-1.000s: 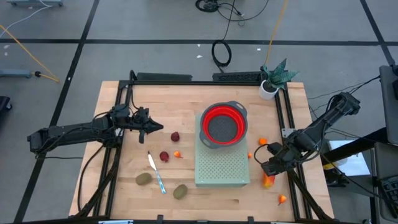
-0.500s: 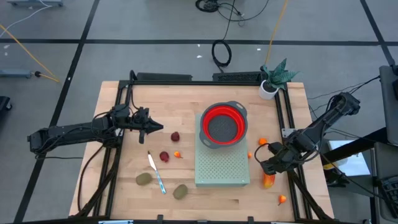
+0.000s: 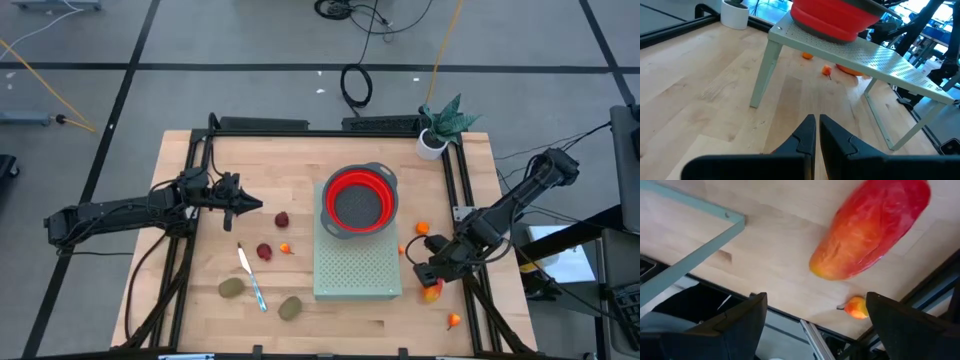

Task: Pick & Place Fruit
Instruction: Put the mango into the red strainer bowl on the shelf

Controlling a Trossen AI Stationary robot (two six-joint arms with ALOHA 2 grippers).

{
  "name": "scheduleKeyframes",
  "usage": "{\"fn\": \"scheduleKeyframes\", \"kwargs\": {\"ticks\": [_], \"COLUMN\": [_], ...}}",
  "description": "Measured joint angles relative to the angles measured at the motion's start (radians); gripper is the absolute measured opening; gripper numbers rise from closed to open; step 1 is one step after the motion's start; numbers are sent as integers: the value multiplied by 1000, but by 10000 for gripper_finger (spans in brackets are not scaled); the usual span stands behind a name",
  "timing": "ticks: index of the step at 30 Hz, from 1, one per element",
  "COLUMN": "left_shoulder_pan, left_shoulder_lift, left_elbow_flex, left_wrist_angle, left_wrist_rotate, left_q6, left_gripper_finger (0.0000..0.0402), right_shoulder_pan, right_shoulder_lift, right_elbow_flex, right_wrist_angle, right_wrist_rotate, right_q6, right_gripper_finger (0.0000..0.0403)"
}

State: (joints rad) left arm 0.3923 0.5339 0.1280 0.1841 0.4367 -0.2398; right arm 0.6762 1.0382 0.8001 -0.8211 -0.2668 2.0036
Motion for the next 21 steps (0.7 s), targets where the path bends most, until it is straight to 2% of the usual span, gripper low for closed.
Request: {"fn": "scheduleKeyframes", "kwargs": {"ticks": [3, 8, 16, 21], "left_shoulder_pan": [0, 0, 0, 0], "left_shoulder_lift": [1, 1, 1, 1], "left_elbow_flex": [0, 0, 0, 0], "left_wrist_angle": [-1, -1, -1, -1], "left_wrist_rotate": [0, -1, -1, -1], "left_q6": [1, 11, 12, 10], "left_gripper_finger": [21, 21, 21, 21], "right_shoulder_pan": [0, 0, 21, 50], "right_shoulder_lift": [0, 0, 0, 0], "right_elbow_flex": [-1, -1, -1, -1], "right_wrist_angle": [7, 74, -124, -125], "right_wrist_rotate": [-14, -48, -46, 77], "right_q6": [11, -60, 137, 246], "right_gripper_finger": [343, 349, 350, 347]}}
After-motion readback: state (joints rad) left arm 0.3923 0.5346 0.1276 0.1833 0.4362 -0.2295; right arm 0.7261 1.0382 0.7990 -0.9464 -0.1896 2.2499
